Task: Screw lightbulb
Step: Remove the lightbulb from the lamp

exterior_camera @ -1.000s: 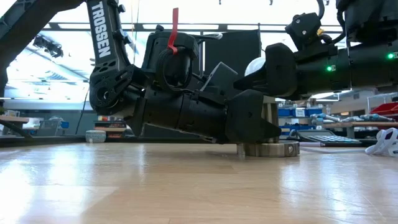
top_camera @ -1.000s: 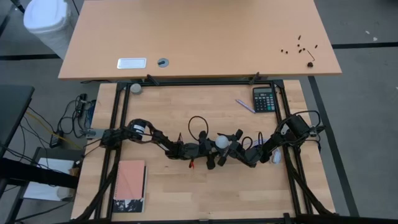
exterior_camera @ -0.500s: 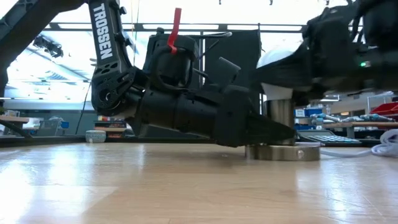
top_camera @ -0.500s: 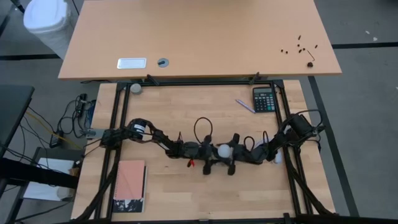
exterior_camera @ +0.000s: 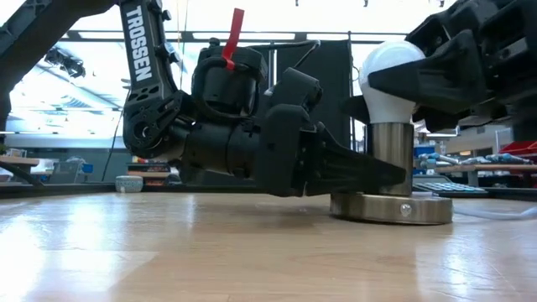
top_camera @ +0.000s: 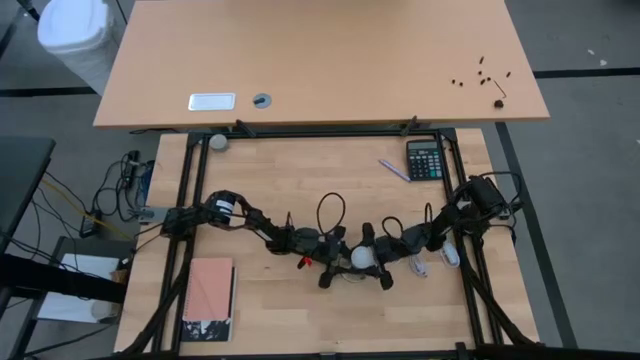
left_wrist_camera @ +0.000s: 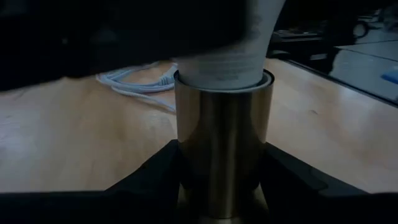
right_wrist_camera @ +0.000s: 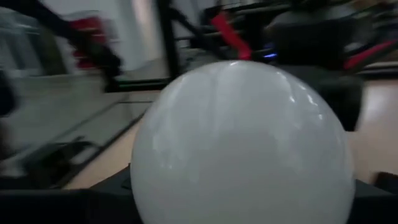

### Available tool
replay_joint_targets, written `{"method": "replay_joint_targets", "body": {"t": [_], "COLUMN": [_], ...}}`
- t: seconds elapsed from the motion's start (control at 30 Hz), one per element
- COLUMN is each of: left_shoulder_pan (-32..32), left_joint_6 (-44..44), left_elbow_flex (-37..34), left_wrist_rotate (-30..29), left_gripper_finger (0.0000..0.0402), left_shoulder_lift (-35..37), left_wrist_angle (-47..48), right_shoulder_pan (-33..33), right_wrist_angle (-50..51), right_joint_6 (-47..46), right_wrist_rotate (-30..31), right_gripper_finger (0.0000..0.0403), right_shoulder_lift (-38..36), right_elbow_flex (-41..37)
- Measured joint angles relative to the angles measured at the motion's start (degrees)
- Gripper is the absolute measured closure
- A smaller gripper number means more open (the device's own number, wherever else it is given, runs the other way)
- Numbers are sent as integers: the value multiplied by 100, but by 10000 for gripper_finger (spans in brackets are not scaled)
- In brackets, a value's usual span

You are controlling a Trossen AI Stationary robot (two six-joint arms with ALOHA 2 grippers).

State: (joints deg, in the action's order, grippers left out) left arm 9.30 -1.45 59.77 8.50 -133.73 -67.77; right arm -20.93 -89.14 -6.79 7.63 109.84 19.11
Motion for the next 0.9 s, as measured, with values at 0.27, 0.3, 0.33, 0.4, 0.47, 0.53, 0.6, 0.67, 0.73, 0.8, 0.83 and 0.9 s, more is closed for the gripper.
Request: {"method": "replay_joint_targets", "body": {"t": [0.27,0.3,0.33,0.4,0.47,0.53,0.6,0.67,0.73,0.8,0.83,0.9], "left_shoulder_pan": [-2,-4,-6,-8,-11,-9,-2,-2,-2,-11,-13,-15], "left_joint_6": [41,43,43,43,34,21,15,-6,-5,12,13,47], "left_elbow_flex": [4,7,7,7,7,6,4,6,4,7,4,5], "left_wrist_rotate": [215,216,217,206,193,205,222,250,259,269,276,270], "left_gripper_finger": [213,213,213,213,213,213,213,213,213,213,213,213], "left_shoulder_lift": [0,0,0,0,0,0,0,0,0,0,0,2], "left_wrist_angle": [-65,-66,-66,-54,-15,9,22,28,28,28,29,33], "right_shoulder_pan": [755,809,857,897,889,846,760,613,434,214,82,-168], "right_wrist_angle": [20,20,17,19,53,68,69,105,230,311,323,360], "right_joint_6": [-690,-726,-753,-933,-969,-851,-817,-687,-552,-457,-399,-343], "right_wrist_rotate": [-2230,-2319,-2338,-2224,-2049,-1967,-1708,-1296,-771,-193,111,756], "right_gripper_finger": [154,154,153,150,143,132,119,107,99,95,94,94], "right_shoulder_lift": [0,0,0,0,2,2,2,2,-33,-37,-37,-37], "right_elbow_flex": [4,4,4,1,-4,-7,-6,-6,-11,-15,-17,-17]}}
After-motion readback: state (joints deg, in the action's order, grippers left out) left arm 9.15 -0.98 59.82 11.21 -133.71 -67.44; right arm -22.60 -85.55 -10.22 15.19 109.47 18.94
